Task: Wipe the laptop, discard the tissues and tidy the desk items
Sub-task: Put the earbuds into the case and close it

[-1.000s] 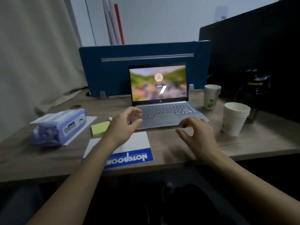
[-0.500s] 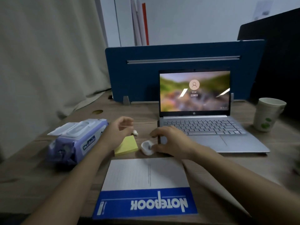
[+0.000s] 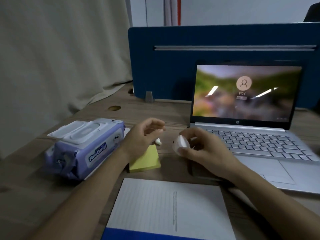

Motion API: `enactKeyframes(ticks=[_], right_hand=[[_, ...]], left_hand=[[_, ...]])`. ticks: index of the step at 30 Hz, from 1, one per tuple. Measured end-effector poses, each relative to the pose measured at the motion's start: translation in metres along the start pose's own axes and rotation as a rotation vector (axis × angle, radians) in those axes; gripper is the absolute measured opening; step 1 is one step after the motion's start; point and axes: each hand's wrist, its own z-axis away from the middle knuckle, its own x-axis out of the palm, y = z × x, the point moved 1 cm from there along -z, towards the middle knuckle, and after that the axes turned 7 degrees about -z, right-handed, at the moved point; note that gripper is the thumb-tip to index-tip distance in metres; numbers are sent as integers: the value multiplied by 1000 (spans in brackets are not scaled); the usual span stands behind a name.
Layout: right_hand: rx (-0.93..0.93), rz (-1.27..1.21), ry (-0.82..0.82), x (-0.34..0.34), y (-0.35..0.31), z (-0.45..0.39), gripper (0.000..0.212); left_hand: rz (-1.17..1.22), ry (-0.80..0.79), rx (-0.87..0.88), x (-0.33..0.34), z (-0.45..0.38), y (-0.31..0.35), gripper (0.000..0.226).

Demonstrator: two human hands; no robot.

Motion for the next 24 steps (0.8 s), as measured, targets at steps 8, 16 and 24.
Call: enactKeyframes(ticks=[8,16,24], right_hand=[[143,-309,85,-9,4,7,32],[146,-392,73,-2,-1,9,31],[128,-279,57,-7,-2,8,30]], left_hand=[[12,-208,52,17,9,12,47],[-9,-175,98,26,17,23,47],[-42,-160,141,24,15,21,42]])
